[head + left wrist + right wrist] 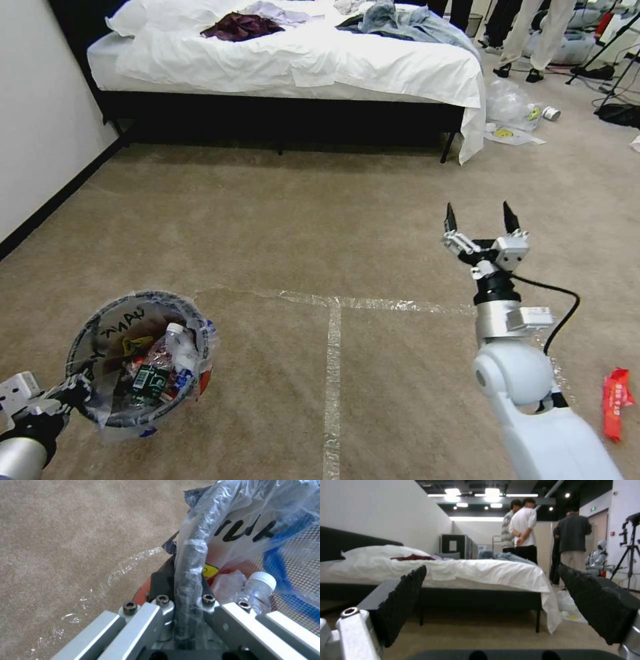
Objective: Pick up the trash bin and place the garbage on the floor into it.
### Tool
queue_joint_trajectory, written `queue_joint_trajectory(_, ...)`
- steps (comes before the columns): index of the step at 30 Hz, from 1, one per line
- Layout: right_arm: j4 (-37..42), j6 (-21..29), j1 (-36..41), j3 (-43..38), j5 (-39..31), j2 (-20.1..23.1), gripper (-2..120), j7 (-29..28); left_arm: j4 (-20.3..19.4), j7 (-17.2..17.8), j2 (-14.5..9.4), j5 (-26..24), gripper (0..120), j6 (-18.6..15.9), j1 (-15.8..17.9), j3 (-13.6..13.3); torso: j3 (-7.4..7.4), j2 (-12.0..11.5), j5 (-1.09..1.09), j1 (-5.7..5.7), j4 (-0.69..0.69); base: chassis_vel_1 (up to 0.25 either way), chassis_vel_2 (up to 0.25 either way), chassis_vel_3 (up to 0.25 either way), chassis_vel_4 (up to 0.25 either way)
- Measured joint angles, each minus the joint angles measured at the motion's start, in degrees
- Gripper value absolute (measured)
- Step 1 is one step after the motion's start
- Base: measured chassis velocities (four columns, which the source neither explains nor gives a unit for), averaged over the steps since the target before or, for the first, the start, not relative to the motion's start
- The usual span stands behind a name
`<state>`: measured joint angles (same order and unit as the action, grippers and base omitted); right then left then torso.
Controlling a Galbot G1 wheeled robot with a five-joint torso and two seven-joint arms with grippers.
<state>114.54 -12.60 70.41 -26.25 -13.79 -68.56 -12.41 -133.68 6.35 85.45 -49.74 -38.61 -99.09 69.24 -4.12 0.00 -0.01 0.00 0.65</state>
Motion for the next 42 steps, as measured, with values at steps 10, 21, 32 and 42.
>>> queue_joint_trajectory(10, 0.31, -0.08, 0.77, 2.61, 1.45, -0.87, 100, 0.07, 0.12, -0.25, -0.04, 0.05, 1, 0.05, 0.34, -0.04, 0.00, 0.00, 0.00, 0.00, -0.01, 0.000, 0.000, 0.000, 0.000)
queue_joint_trajectory(21, -0.59, -0.21, 0.38, 2.57, 1.72, -0.98, 100, 0.08, 0.78, -0.50, -0.11, 0.32, 1, 0.08, 0.71, -0.23, 0.00, 0.00, 0.00, 0.00, -0.01, -0.005, -0.012, -0.009, -0.014)
queue_joint_trajectory(32, -1.49, -0.18, -0.36, 1.10, 0.85, -0.91, 100, 0.04, 1.18, -0.56, -0.29, 0.37, 1, 0.12, 0.98, -0.37, 0.00, 0.00, 0.01, 0.00, -0.01, -0.049, -0.042, -0.048, -0.048)
queue_joint_trajectory(42, 1.81, 1.40, 1.46, -1.97, 0.40, -2.04, 100, -0.56, 1.21, -0.55, -0.37, 0.06, 1, 0.15, 1.77, -0.18, 0.00, 0.00, 0.01, 0.00, 0.00, -0.008, -0.008, -0.009, -0.009)
